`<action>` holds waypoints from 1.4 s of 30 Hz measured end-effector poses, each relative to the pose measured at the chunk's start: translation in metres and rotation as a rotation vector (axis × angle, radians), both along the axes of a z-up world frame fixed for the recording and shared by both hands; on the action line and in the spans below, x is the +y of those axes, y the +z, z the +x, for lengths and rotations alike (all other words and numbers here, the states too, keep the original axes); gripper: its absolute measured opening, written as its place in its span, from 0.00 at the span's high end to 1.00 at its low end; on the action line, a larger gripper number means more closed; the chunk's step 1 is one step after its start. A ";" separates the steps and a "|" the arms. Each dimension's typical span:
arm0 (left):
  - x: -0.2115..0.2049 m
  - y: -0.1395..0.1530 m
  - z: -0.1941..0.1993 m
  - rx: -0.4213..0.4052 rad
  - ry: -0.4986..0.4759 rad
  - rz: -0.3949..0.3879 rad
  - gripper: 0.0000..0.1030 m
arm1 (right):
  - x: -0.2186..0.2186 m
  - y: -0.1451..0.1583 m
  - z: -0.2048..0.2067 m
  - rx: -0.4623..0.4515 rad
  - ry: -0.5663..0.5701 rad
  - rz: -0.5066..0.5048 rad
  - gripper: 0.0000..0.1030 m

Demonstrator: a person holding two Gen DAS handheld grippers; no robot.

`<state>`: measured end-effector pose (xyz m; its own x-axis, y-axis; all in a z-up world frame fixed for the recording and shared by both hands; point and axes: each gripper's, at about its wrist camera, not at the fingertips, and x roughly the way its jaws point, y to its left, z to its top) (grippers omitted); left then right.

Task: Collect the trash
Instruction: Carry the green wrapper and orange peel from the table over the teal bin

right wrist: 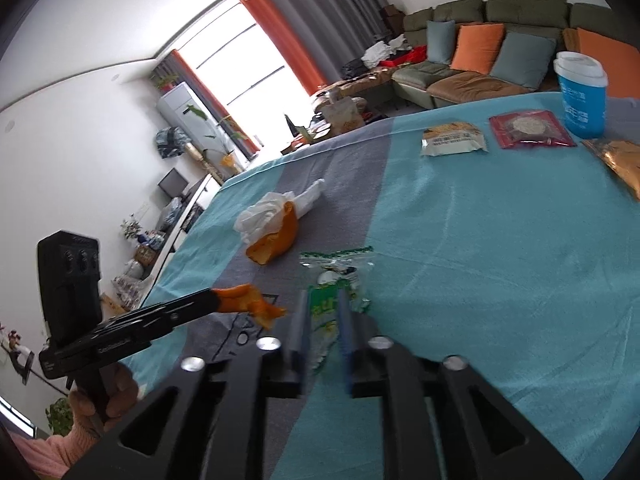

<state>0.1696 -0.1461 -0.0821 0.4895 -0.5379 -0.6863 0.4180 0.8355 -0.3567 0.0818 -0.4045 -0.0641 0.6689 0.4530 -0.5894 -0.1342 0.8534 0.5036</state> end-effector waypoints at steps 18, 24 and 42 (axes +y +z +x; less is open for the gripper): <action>0.029 0.012 -0.020 -0.042 0.046 -0.014 0.89 | 0.007 0.000 0.006 0.001 0.027 0.016 0.99; 0.048 0.018 -0.026 -0.056 0.083 -0.029 0.89 | 0.016 0.007 0.004 -0.028 0.067 0.047 0.99; 0.079 0.021 -0.041 -0.066 0.133 -0.037 0.89 | 0.017 -0.003 0.009 0.031 -0.036 -0.025 0.51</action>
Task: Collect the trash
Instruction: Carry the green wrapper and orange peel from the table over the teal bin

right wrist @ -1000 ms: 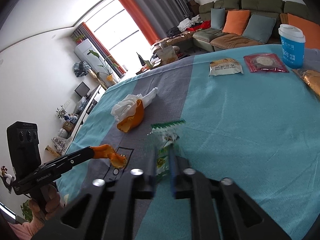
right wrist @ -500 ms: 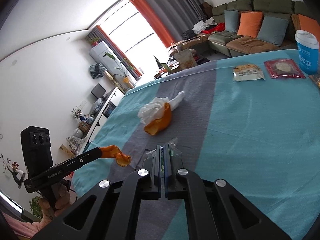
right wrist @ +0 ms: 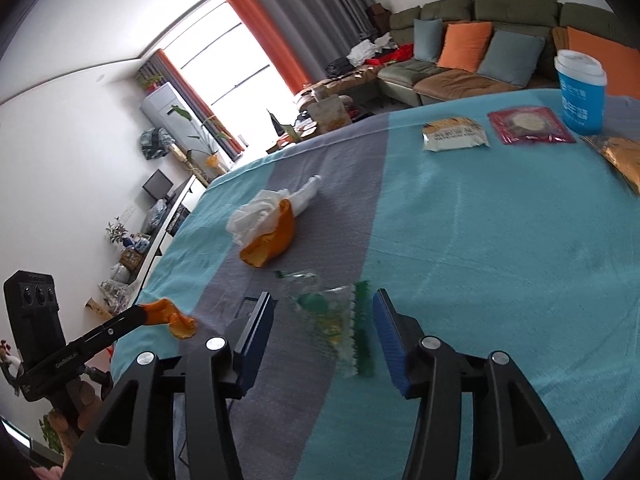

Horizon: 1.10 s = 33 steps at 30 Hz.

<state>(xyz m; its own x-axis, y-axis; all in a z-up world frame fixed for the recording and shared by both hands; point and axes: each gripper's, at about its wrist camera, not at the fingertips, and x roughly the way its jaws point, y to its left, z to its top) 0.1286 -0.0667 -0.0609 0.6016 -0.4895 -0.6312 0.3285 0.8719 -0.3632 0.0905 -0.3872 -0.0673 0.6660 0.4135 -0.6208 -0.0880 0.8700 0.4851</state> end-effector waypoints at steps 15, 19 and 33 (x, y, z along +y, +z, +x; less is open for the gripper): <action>0.004 -0.005 0.000 0.014 0.010 -0.001 0.89 | 0.015 -0.004 0.006 0.006 0.086 -0.025 0.92; 0.007 -0.004 -0.002 0.007 0.016 0.000 0.89 | 0.017 -0.001 0.004 -0.008 0.106 0.015 0.94; 0.030 0.005 -0.016 -0.022 0.073 0.012 0.89 | 0.058 0.025 -0.001 -0.090 0.243 0.061 0.94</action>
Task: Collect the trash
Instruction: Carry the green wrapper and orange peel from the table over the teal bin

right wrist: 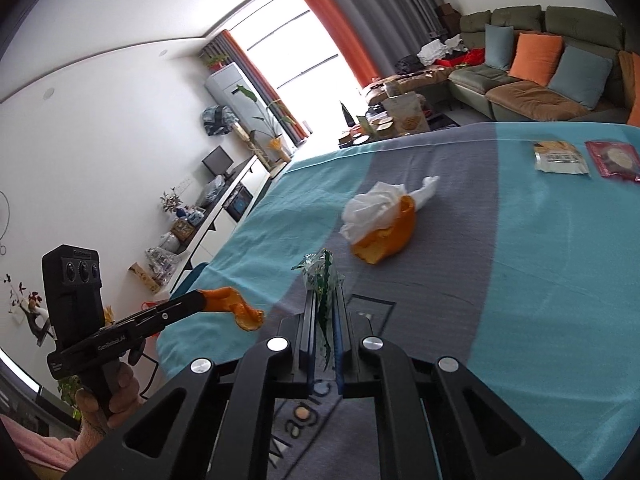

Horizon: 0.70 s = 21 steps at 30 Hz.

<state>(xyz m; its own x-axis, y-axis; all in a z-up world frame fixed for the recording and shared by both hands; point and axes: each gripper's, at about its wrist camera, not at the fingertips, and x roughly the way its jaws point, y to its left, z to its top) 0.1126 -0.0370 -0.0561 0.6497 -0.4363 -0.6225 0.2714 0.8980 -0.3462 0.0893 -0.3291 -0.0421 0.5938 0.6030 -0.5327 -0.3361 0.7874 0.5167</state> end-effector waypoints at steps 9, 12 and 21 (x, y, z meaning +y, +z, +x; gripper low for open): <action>0.029 0.006 -0.014 -0.007 0.067 0.000 0.89 | 0.031 0.003 0.004 -0.009 0.071 0.010 0.94; 0.039 0.007 -0.018 -0.009 0.090 -0.001 0.89 | 0.040 0.003 0.005 -0.008 0.090 0.010 0.94; 0.070 0.012 -0.030 -0.020 0.161 0.002 0.89 | 0.067 0.004 0.009 0.001 0.155 0.012 0.94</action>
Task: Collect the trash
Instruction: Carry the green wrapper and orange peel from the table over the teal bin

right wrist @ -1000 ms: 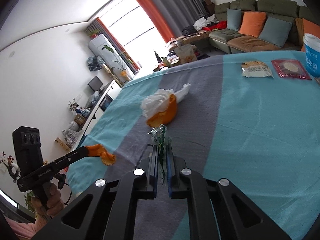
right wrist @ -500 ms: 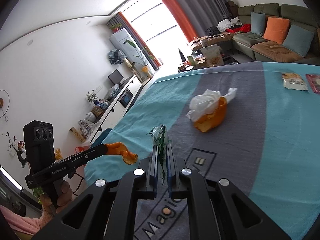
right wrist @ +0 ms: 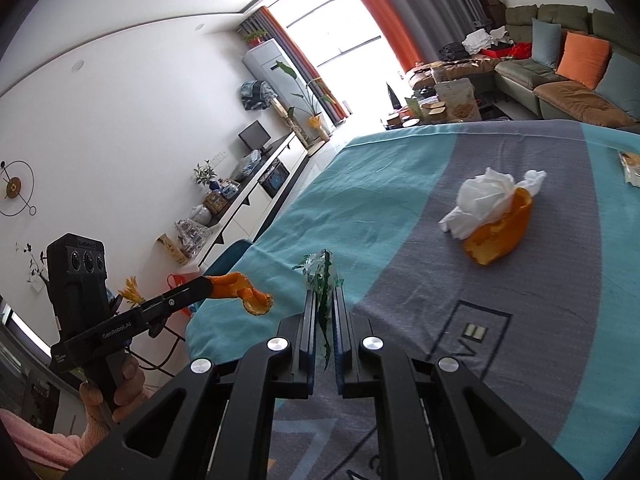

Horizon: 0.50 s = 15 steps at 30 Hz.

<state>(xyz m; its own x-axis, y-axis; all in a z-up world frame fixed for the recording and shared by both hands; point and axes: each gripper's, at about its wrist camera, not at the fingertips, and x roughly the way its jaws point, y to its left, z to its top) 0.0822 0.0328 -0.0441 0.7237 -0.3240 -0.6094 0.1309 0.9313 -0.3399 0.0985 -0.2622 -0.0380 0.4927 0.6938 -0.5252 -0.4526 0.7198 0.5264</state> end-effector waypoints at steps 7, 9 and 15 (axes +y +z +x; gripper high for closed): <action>0.017 0.001 -0.006 -0.004 0.038 -0.001 0.89 | 0.019 0.002 0.004 -0.002 0.050 -0.003 0.94; 0.022 0.001 -0.008 -0.004 0.048 0.000 0.89 | 0.025 0.002 0.006 0.000 0.064 -0.003 0.94; 0.032 0.003 -0.012 -0.008 0.076 0.002 0.89 | 0.039 0.000 0.008 0.004 0.098 -0.003 0.94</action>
<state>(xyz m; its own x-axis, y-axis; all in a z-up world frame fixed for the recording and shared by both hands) 0.0701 0.0647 -0.0412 0.7508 -0.2672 -0.6041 0.0626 0.9392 -0.3377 0.1068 -0.2229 -0.0379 0.4207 0.7368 -0.5293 -0.5190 0.6740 0.5257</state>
